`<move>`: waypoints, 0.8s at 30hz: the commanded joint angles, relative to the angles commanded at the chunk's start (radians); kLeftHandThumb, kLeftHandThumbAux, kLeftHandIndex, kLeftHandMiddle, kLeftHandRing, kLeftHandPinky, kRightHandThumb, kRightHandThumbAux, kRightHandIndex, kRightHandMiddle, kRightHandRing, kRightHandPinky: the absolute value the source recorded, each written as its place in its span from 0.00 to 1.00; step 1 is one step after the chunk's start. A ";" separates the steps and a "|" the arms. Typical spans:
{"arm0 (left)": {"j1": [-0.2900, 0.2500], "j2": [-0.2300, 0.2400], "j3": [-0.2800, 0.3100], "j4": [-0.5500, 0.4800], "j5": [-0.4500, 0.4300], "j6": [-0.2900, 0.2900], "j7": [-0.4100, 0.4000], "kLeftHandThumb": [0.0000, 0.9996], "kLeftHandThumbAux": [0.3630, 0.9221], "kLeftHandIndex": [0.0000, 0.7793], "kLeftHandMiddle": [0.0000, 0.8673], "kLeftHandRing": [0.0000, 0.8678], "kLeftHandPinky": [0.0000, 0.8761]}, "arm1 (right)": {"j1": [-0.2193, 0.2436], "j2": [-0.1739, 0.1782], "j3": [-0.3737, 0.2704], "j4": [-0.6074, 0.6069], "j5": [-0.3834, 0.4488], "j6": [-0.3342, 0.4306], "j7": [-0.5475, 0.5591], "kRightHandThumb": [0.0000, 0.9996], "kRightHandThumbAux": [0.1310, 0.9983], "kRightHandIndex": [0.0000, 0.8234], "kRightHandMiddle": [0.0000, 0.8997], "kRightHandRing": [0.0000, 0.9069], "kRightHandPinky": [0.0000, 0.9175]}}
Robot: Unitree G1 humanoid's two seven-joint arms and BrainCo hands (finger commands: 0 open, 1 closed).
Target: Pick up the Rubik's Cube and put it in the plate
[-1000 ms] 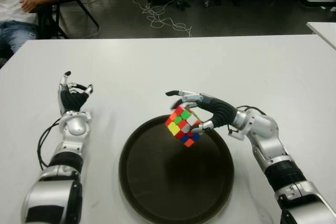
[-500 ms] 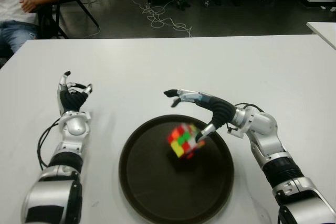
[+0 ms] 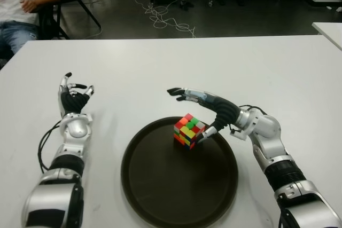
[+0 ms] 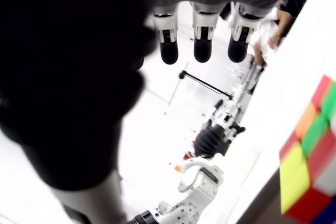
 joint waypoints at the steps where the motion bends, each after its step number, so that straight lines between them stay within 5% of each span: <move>1: 0.000 0.000 0.000 0.000 0.000 -0.001 0.000 0.09 0.79 0.18 0.69 0.83 0.87 | -0.001 -0.002 0.001 0.000 0.001 0.006 0.002 0.00 0.91 0.08 0.07 0.02 0.06; 7: 0.001 -0.001 0.003 0.001 -0.005 -0.006 -0.006 0.08 0.78 0.16 0.77 0.87 0.90 | -0.011 0.010 0.004 0.024 0.030 0.016 0.036 0.00 0.91 0.08 0.07 0.03 0.06; 19: 0.004 0.000 -0.004 -0.005 0.001 -0.003 -0.008 0.04 0.75 0.16 0.79 0.89 0.90 | -0.007 -0.005 -0.004 0.011 0.016 0.059 0.036 0.00 0.91 0.08 0.07 0.03 0.07; 24: 0.003 -0.001 -0.005 -0.007 0.000 0.001 -0.006 0.06 0.75 0.15 0.63 0.80 0.83 | -0.013 0.005 -0.010 0.021 0.011 0.019 0.027 0.00 0.91 0.08 0.08 0.04 0.07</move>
